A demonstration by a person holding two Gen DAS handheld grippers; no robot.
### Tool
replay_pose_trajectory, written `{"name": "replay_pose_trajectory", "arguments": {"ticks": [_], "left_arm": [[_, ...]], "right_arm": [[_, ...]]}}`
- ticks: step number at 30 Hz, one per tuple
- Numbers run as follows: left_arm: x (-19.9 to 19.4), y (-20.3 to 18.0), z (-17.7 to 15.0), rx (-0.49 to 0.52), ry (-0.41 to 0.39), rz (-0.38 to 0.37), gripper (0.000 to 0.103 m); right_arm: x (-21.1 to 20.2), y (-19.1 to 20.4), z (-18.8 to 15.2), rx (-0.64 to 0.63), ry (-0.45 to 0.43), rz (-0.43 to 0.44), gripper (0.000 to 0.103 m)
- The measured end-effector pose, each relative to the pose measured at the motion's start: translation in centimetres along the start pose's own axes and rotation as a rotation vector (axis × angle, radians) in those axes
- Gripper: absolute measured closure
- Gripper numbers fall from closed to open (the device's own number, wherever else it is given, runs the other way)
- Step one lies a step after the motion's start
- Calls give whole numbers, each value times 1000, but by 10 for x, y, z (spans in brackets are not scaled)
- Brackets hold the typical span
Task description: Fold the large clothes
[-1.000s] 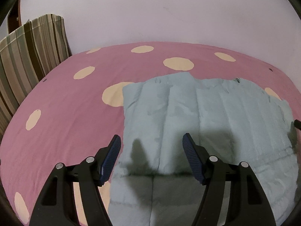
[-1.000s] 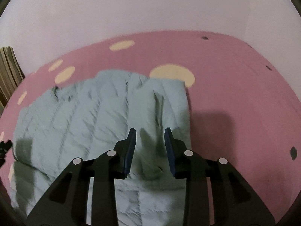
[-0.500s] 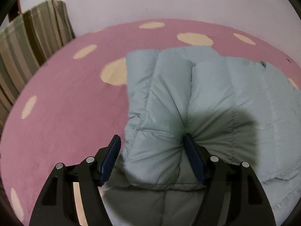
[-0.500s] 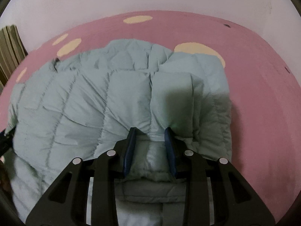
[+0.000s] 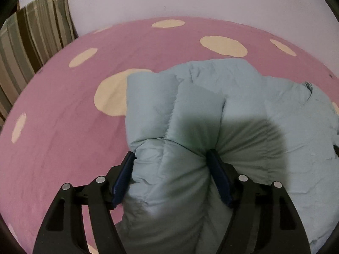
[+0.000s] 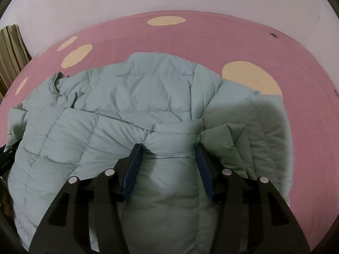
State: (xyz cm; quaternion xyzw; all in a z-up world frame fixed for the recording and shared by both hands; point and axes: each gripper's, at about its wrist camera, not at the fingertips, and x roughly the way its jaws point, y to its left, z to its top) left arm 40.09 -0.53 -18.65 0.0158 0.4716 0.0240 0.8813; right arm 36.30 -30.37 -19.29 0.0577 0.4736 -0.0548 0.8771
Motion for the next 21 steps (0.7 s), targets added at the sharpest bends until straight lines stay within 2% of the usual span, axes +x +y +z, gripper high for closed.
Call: {"name": "replay_pose_trajectory", "arguments": {"ticks": [3, 6, 8, 10, 14, 17, 21], "left_arm": [[-22, -1, -1, 7, -47, 46, 34], [-51, -1, -13, -2, -111, 0, 34], [-59, -4, -22, 14, -125, -12, 34], [-55, -8, -32, 29, -97, -25, 34], [-28, -16, -36, 57, -22, -22, 32], [-23, -19, -36, 82, -17, -8, 31], [-50, -8, -41, 69, -35, -35, 32]], "right_arm": [[-18, 2, 2, -3, -24, -6, 52], [-49, 0, -8, 17, -66, 30, 52], [-62, 0, -18, 10, -83, 30, 52], [-65, 0, -29, 8, -70, 37, 52], [-37, 1, -48, -23, 20, 9, 51], [-35, 3, -49, -30, 4, 3, 51], [-65, -3, -53, -4, -26, 24, 50]]}}
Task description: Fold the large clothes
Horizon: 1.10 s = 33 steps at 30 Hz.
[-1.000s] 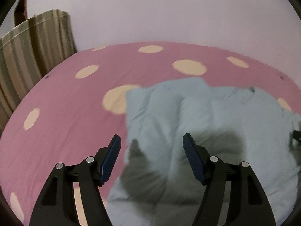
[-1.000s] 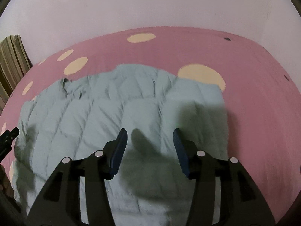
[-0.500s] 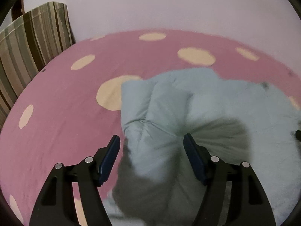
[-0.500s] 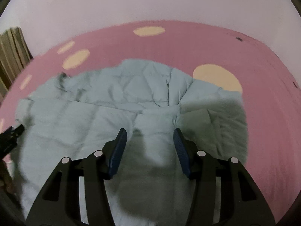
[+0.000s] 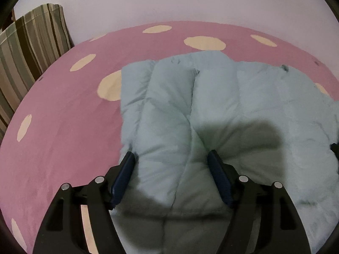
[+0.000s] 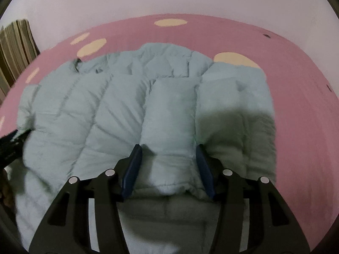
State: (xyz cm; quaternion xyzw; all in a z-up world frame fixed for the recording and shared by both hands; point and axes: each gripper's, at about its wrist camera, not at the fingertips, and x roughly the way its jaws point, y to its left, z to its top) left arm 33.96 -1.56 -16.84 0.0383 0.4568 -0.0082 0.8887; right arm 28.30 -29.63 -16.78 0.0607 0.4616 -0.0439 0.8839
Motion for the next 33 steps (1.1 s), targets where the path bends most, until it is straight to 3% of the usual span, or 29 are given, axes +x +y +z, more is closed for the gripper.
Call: {"name": "replay_pose_trajectory", "arguments": {"ticks": [5, 10, 16, 24, 31, 33], "left_arm": [[-50, 26, -35, -25, -30, -45, 32], [-98, 61, -93, -69, -23, -86, 32], [-136, 87, -162, -115, 28, -113, 31], [-164, 98, -216, -153, 53, -211, 29], [-161, 98, -239, -209, 75, -309, 29], [-162, 97, -240, -210, 68, -316, 36]], "right_arm": [[-58, -17, -35, 11, -44, -10, 39], [-110, -40, -96, 37, -30, -25, 38], [-145, -57, -164, 69, 14, -24, 38], [-165, -61, -227, 94, 59, -5, 31], [-165, -68, -247, 138, 67, 18, 31], [-164, -66, -248, 124, 68, 13, 31]]}}
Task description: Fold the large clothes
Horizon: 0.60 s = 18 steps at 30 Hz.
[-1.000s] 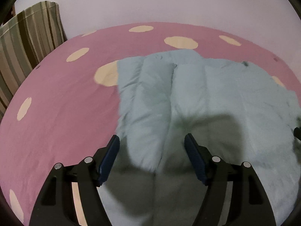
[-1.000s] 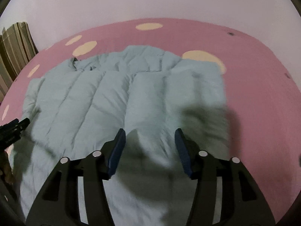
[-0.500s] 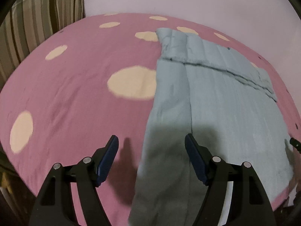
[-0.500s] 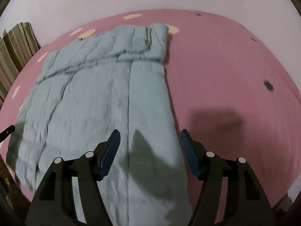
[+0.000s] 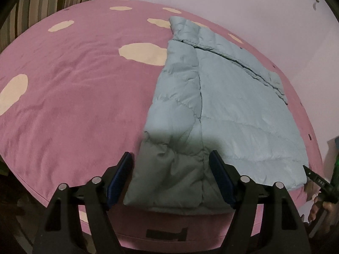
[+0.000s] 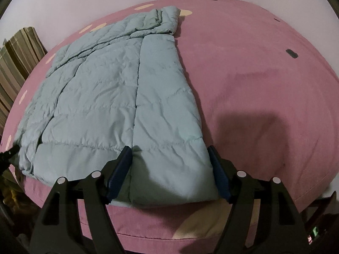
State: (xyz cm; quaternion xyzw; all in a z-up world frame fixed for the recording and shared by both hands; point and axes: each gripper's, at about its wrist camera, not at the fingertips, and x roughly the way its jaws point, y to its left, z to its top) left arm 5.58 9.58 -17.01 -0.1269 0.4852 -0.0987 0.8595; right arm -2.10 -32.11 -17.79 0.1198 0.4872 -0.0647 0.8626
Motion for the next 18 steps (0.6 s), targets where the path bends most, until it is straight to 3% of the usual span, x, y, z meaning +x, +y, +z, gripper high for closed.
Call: {"name": "replay_pose_trajectory", "arguments": {"ticks": [2, 7, 10, 12, 15, 18], "left_arm": [[-2, -1, -2, 5, 2, -14, 43], [-4, -3, -7, 29, -1, -10, 61], [-5, -1, -8, 27, -2, -11, 74], [-5, -1, -8, 28, -5, -11, 86], [-8, 0, -8, 29, -18, -15, 97], [-22, -2, -3, 14, -55, -35, 99]], "right_arm": [[0, 1, -1, -5, -1, -1, 32], [-2, 0, -4, 3, -9, 8, 48], [-4, 1, -5, -4, -9, 19, 63], [-5, 3, -5, -4, -6, 45, 78], [-7, 4, -7, 9, -6, 86, 90], [-16, 6, -4, 22, -23, 117, 96]]}}
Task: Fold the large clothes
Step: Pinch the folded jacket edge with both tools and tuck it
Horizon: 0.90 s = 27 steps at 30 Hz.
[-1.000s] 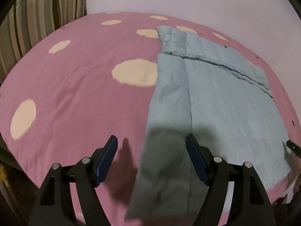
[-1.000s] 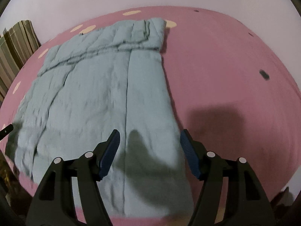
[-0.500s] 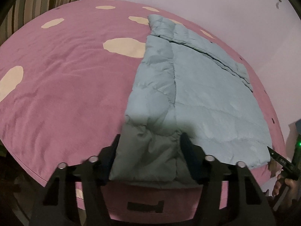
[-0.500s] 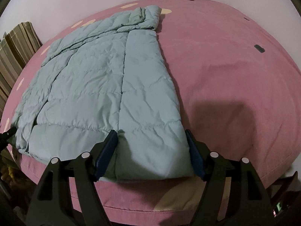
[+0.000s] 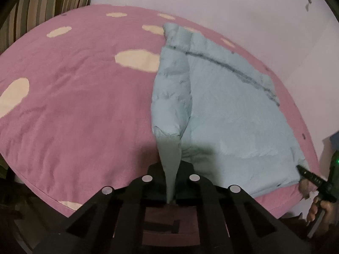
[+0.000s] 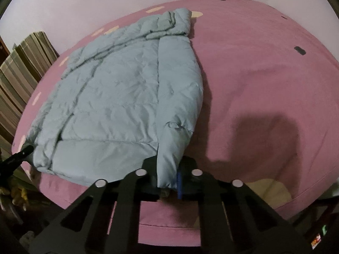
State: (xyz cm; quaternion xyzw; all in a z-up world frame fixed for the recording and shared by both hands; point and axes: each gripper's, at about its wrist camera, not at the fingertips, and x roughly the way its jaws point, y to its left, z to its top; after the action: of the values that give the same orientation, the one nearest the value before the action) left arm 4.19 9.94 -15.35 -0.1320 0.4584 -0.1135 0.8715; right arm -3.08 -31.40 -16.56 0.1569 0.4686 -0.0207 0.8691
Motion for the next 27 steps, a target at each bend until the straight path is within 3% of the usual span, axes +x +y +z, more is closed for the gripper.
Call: {"name": "replay_pose_trajectory", "arguments": {"ticks": [6, 11, 18, 21, 27], "left_arm": [[-34, -15, 41, 13, -135, 0, 99], [-17, -23, 88, 13, -164, 25, 99], [52, -23, 151, -10, -125, 73, 99], [84, -17, 166, -33, -88, 95, 99], [134, -8, 171, -44, -7, 121, 99]], "right_arm": [[-30, 5, 31, 13, -101, 58, 97], [-20, 6, 74, 28, -135, 74, 97], [32, 4, 141, 44, -123, 54, 97], [67, -2, 163, 66, -80, 36, 97], [124, -12, 175, 97, 13, 18, 97]]}}
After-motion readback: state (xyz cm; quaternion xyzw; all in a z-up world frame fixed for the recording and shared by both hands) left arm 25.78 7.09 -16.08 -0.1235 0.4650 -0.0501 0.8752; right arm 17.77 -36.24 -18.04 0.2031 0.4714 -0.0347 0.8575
